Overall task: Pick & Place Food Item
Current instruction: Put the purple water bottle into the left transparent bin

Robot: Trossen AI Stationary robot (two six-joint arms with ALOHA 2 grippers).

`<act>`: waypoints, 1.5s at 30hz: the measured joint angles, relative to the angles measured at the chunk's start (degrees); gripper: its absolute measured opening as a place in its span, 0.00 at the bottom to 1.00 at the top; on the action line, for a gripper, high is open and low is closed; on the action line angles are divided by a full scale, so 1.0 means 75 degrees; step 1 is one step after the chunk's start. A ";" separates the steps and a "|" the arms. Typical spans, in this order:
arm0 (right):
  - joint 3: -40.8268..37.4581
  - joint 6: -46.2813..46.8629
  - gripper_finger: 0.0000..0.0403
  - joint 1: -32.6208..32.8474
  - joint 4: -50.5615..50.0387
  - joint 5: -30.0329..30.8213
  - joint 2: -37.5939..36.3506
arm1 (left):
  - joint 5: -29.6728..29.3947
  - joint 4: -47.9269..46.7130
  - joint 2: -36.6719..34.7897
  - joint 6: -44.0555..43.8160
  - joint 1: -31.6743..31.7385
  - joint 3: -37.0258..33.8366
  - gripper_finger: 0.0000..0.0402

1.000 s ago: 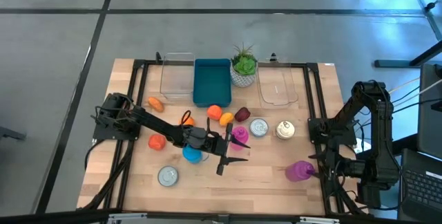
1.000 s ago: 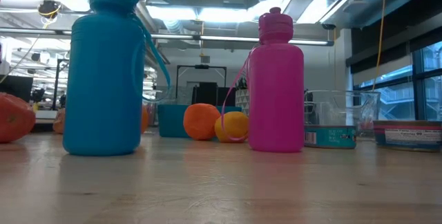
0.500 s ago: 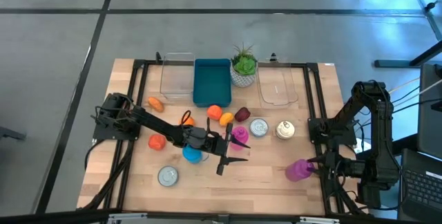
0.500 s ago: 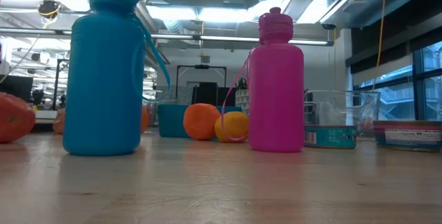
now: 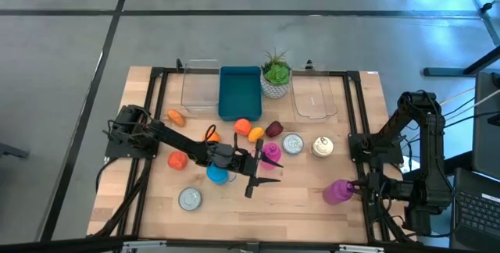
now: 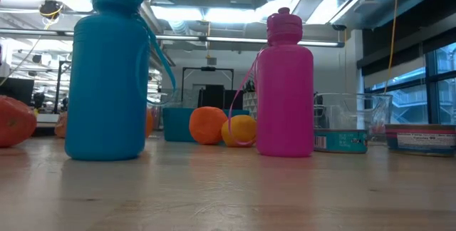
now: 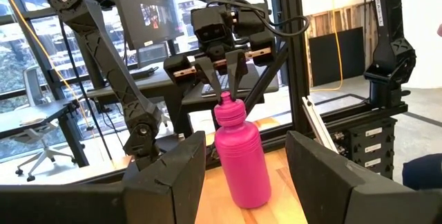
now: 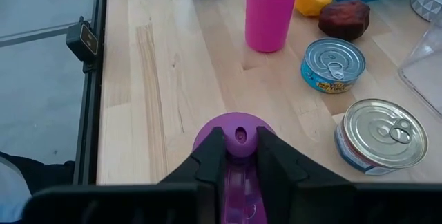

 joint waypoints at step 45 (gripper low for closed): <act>-0.0009 -0.6696 0.14 -0.1677 0.1894 0.2084 -0.2929 | -0.0260 -0.0258 -0.0009 -0.1031 0.0459 -0.0002 0.48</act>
